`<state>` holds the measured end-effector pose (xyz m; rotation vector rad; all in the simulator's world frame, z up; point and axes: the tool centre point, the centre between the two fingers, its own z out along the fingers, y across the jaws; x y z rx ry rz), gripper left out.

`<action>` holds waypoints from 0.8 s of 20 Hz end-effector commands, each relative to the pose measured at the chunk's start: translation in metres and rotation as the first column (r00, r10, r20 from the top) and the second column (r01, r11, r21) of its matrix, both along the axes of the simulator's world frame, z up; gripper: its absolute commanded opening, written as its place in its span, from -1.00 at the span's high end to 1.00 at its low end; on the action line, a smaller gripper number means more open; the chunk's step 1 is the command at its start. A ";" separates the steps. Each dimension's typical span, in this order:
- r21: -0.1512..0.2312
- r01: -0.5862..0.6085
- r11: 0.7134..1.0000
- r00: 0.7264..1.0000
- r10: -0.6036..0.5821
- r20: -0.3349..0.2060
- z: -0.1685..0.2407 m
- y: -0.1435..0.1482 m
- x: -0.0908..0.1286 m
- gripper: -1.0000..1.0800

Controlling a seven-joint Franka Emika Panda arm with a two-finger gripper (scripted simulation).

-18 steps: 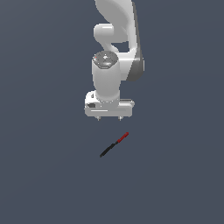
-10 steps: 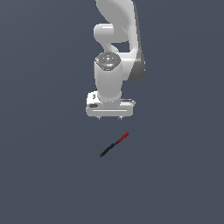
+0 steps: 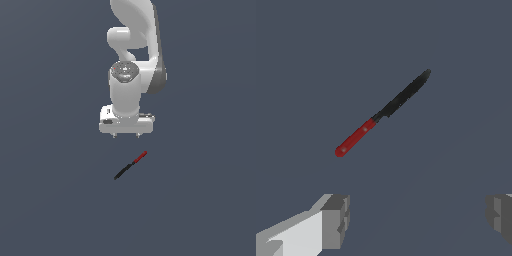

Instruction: Pick up the object and move it to a goal position.

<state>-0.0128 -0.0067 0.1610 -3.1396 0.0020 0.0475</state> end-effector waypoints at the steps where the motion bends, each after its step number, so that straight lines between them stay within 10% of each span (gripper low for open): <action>1: 0.000 0.022 1.000 1.000 -0.022 0.000 -0.003 0.001 0.002 -0.92; 16: 0.001 0.329 0.944 0.944 -0.329 0.007 -0.038 0.008 0.028 -0.92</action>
